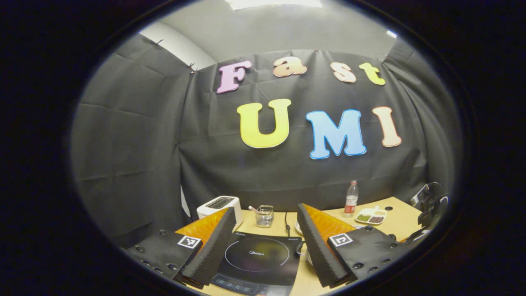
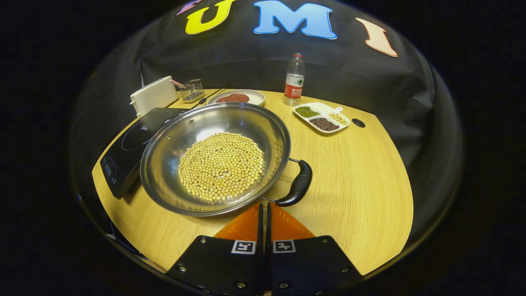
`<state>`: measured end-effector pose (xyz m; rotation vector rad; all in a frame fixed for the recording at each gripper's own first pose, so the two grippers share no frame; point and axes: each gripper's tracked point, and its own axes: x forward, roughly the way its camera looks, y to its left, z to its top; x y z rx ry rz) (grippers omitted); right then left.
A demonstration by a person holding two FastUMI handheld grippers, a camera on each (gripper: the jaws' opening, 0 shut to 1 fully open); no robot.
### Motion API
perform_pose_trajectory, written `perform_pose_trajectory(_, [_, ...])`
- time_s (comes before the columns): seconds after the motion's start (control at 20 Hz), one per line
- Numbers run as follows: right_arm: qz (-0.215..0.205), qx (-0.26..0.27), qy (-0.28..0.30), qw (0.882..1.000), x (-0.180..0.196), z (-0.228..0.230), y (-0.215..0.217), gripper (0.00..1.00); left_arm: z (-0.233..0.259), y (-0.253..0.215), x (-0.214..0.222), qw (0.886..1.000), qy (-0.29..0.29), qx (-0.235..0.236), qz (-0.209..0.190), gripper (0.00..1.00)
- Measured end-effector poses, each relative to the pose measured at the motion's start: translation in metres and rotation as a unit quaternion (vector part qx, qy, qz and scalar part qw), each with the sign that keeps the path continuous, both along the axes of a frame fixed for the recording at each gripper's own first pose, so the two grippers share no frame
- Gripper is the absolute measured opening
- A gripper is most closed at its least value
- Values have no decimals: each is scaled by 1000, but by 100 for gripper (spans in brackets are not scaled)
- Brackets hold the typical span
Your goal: First push the handle of the pot to place it horizontally, then grasp the pot with both hands and set it on the induction cooktop.
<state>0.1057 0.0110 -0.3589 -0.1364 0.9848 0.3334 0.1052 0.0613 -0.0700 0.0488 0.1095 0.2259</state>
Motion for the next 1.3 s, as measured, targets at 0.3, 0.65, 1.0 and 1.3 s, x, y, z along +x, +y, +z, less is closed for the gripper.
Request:
perform_pose_trajectory(0.3, [-25, 1, -23, 999, 27, 2, -3, 1, -5, 4, -2, 1000, 7, 1, 10, 94])
perform_pose_trajectory(0.65, [-55, -18, -60, 997, 37, 15, -17, 1, -22, 0, 4, 1000, 20, -4, -3, 94])
perform_pose_trajectory(1.0, [-90, 32, -109, 989, 40, 54, -23, 100, -54, -17, 30, 997, 44, -29, -53, 100])
perform_pose_trajectory(1.3, [-89, 33, -136, 986, 42, 66, -20, 96, -99, -47, 60, 986, 96, -69, -116, 98])
